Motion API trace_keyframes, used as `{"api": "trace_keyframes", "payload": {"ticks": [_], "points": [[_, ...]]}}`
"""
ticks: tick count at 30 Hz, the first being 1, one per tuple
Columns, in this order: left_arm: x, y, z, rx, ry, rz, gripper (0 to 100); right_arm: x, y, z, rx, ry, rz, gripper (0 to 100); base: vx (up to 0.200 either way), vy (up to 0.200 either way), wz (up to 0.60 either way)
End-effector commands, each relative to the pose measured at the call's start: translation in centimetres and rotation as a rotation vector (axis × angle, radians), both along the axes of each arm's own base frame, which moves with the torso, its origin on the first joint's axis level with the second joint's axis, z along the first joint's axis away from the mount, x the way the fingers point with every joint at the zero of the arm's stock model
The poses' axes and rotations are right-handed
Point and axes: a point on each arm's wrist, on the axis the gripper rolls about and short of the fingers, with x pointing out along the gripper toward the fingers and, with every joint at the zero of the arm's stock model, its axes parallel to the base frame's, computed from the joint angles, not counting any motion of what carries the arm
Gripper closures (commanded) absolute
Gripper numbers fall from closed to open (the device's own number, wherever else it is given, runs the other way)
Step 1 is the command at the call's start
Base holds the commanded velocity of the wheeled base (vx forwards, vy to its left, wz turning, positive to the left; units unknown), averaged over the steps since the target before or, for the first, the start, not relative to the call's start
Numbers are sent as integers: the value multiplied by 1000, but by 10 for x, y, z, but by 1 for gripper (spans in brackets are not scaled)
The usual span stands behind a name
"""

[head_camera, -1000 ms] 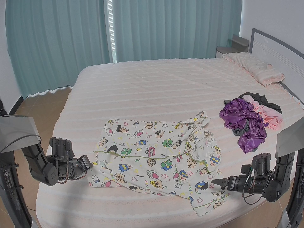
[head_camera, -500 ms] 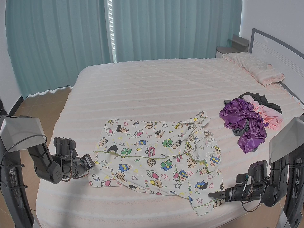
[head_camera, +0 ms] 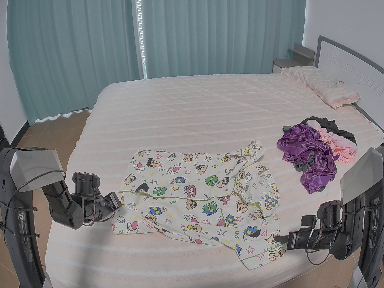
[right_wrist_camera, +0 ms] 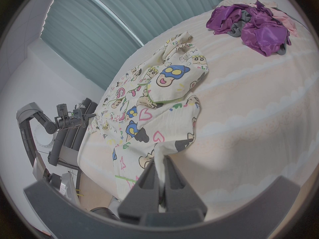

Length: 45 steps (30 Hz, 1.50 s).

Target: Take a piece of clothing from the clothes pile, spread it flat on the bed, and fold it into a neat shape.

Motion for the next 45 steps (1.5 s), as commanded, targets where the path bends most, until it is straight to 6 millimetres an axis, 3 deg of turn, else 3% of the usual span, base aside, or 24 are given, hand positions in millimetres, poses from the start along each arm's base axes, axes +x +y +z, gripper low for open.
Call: {"api": "trace_keyframes", "payload": {"ticks": [1, 10, 15, 18, 24, 31, 34, 39, 45], "points": [[4, 0, 1, -1, -16, 0, 0, 4, -7, 3, 12, -20, -31, 100, 0, 0, 0], [0, 22, 21, -11, -65, 56, 0, 2, -9, 3, 28, 1, -54, 100, 0, 0, 0], [-22, 34, 27, -71, -35, 4, 0, 2, -11, 2, 28, 8, -65, 100, 0, 0, 0], [-48, 37, 31, -141, -1, -100, 0, 0, -12, 2, 27, 14, -66, 100, 0, 0, 0], [-81, 32, 17, -130, 64, -284, 0, 0, -12, 2, 27, 13, -65, 100, 0, 0, 0], [-82, 24, 2, -63, 74, -402, 0, 7, -17, 12, 62, -30, -118, 100, 0, 0, 0], [-80, 19, 3, -63, 56, -419, 0, 15, -30, 34, 133, -101, -204, 100, 0, 0, 0], [-79, 14, 3, -60, 39, -440, 0, 11, -44, 54, 193, -155, -224, 100, 0, 0, 0], [-82, 7, 4, -58, 23, -468, 0, 6, -46, 52, 192, -133, -234, 100, 0, 0, 0]]}}
